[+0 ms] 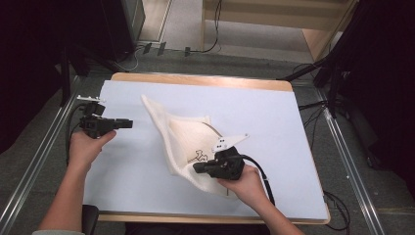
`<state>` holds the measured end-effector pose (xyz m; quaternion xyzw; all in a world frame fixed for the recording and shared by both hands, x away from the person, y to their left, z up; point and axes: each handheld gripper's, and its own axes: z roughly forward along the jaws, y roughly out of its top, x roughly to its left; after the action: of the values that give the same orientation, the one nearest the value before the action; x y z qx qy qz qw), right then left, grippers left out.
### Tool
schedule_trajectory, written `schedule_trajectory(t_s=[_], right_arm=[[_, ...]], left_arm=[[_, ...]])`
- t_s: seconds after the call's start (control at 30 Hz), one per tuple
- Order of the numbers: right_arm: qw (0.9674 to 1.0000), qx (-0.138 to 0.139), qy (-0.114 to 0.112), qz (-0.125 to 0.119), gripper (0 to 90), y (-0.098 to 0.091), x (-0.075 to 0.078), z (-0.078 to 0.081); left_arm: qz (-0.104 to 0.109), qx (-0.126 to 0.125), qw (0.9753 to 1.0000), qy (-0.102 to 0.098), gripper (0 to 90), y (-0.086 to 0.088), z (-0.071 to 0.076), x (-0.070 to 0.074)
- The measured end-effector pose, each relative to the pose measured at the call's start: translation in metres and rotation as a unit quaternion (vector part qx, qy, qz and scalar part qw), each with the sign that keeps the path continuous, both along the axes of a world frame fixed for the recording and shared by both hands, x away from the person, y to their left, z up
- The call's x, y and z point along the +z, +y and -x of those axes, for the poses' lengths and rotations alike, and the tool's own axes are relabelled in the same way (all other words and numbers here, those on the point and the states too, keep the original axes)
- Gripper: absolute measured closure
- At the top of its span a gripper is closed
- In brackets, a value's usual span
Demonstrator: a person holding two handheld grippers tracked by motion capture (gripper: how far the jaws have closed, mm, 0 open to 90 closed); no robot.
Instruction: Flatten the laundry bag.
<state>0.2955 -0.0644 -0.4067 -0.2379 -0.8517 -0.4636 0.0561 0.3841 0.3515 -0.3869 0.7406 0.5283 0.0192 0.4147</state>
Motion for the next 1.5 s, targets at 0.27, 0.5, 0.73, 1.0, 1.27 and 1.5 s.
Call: schedule_trajectory(t_s=[0.27,0.5,0.73,1.0,1.27,1.5], right_arm=[[0.9985,0.027,0.029,0.038,89.5,0.010,-0.027,0.013],[0.9973,0.040,0.020,0.059,85.3,0.016,-0.030,0.015],[0.9984,-0.034,-0.037,0.027,73.1,-0.015,0.004,-0.009],[0.9912,-0.115,-0.051,0.040,58.9,-0.043,0.008,-0.056],[0.9889,-0.141,-0.004,0.048,46.6,-0.044,-0.012,-0.090],[0.9910,-0.121,0.019,0.053,82.9,-0.032,-0.017,-0.096]], left_arm=[[0.008,-0.002,1.0000,0.002,65.0,0.007,0.001,0.000],[0.007,-0.013,0.9998,-0.008,63.7,0.003,0.003,0.007],[-0.002,-0.016,0.9999,-0.005,63.2,0.001,0.003,0.006],[-0.002,-0.016,0.9999,-0.003,63.1,0.002,0.002,0.005],[-0.004,-0.014,0.9999,-0.002,63.0,0.002,0.002,0.004],[-0.004,-0.011,0.9999,-0.002,63.1,0.006,0.004,0.003]])
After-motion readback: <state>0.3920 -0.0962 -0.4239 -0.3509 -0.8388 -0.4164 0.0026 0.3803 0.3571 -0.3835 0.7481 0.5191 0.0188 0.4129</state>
